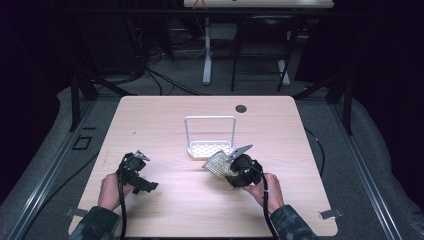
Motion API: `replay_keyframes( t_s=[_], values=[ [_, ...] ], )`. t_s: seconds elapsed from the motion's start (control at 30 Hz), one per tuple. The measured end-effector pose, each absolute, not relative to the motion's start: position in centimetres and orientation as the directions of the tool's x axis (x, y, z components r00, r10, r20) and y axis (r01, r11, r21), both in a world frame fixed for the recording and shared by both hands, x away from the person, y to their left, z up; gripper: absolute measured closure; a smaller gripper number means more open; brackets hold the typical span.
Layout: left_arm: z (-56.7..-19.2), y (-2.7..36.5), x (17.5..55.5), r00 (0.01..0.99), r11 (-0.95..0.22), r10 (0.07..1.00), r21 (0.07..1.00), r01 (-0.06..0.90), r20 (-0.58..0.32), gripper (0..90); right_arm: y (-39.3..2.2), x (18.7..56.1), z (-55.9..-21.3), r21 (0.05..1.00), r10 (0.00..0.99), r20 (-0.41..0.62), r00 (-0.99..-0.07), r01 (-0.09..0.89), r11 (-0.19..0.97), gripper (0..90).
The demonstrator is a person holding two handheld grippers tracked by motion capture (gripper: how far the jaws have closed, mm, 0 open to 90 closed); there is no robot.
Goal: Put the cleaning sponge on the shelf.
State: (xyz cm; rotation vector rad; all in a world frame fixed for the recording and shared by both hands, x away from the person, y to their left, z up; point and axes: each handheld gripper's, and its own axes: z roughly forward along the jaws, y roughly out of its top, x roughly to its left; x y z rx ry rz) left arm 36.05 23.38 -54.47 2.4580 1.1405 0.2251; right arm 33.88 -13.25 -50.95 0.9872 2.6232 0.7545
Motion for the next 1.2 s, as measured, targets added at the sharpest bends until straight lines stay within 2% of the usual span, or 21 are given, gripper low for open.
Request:
replay_keyframes(
  t_s=[1.2],
  values=[
    [-54.7,23.2,36.2,0.647,-0.577,0.762,0.423,0.699,-0.030,2.5,-13.0,35.7,-49.6,0.608,0.693,-0.096,-0.715,0.509,0.609,55.3]
  ],
)
